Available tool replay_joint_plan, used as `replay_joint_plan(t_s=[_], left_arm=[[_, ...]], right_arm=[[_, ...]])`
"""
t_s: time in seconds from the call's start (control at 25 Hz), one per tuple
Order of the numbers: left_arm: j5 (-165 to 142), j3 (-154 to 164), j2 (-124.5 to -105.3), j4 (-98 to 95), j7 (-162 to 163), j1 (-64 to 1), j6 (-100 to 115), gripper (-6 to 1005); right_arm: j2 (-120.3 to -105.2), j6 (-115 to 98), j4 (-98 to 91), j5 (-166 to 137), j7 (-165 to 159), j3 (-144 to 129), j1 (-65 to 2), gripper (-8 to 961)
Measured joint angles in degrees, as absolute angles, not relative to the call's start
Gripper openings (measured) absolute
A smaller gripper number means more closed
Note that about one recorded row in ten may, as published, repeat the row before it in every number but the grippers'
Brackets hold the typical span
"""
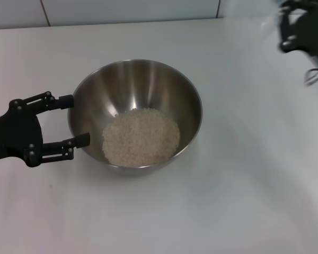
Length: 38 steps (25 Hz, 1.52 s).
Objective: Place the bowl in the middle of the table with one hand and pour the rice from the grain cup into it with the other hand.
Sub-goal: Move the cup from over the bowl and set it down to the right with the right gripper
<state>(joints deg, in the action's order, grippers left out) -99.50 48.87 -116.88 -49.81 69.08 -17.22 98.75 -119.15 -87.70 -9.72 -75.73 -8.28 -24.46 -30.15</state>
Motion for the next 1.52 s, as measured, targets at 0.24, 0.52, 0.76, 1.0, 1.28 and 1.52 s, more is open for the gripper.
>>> replay_joint_plan(t_s=[0.24, 0.52, 0.76, 1.0, 1.28, 1.52], left_arm=[[-99.49, 48.98, -116.82, -50.11, 69.08, -17.36, 98.83, 844], [-99.54, 49.04, -116.80, -50.54, 69.08, -17.41, 98.88, 844], [-99.58, 49.08, -116.85, -50.54, 68.26, -17.25, 98.94, 844], [-99.78, 49.14, -116.80, -50.54, 68.23, -17.17, 98.97, 844], [-99.78, 49.13, -116.80, -50.54, 68.20, -17.06, 98.97, 844], [-99.78, 49.13, -116.73, -50.54, 68.20, -17.05, 98.96, 844]], right_arm=[[-118.42, -78.77, -22.74, -83.96, -40.16, -24.80, -26.69, 18], [-118.36, -77.53, -25.88, -95.97, -48.59, -24.79, -25.54, 18], [-119.00, -77.16, -23.83, -99.51, -44.70, -24.88, -24.31, 17], [-119.00, -75.16, -22.09, -99.54, -42.17, -24.87, -23.61, 17], [-119.16, -71.23, -19.87, -99.50, -39.21, -24.87, -23.74, 17], [-119.18, -68.56, -18.05, -99.30, -36.19, -24.87, -24.68, 17]])
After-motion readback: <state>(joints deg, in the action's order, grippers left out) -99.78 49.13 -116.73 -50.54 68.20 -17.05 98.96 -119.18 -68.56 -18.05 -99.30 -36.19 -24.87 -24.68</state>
